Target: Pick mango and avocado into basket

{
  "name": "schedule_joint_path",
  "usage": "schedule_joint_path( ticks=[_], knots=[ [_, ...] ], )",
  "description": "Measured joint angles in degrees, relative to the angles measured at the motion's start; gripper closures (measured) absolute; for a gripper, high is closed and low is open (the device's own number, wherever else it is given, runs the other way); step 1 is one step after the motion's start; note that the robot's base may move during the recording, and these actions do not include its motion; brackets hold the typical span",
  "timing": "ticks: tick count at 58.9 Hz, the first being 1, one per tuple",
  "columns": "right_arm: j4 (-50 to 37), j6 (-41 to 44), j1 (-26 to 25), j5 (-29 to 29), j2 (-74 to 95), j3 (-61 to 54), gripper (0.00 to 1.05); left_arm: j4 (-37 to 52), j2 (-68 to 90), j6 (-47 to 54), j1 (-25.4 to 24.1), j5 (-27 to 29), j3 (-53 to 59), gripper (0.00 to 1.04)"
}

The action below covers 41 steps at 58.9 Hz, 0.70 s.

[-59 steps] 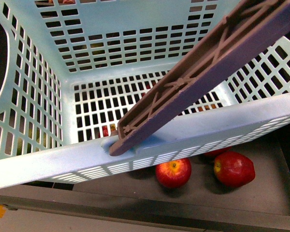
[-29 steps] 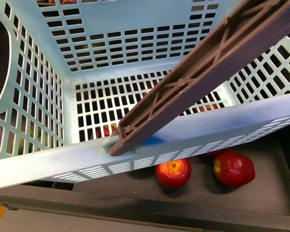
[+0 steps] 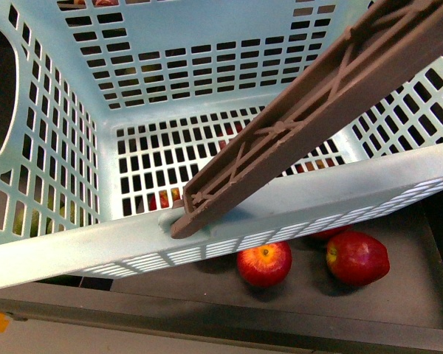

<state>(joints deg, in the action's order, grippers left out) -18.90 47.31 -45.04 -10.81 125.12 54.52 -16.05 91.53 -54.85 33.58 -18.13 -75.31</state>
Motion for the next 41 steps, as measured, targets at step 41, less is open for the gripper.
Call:
schedule_joint_path(
  ticks=[41],
  knots=[
    [15.5, 6.6, 6.1, -0.9, 17.8, 28.2, 0.09, 0.0, 0.0, 0.0, 0.0, 0.0, 0.0, 0.89]
  ],
)
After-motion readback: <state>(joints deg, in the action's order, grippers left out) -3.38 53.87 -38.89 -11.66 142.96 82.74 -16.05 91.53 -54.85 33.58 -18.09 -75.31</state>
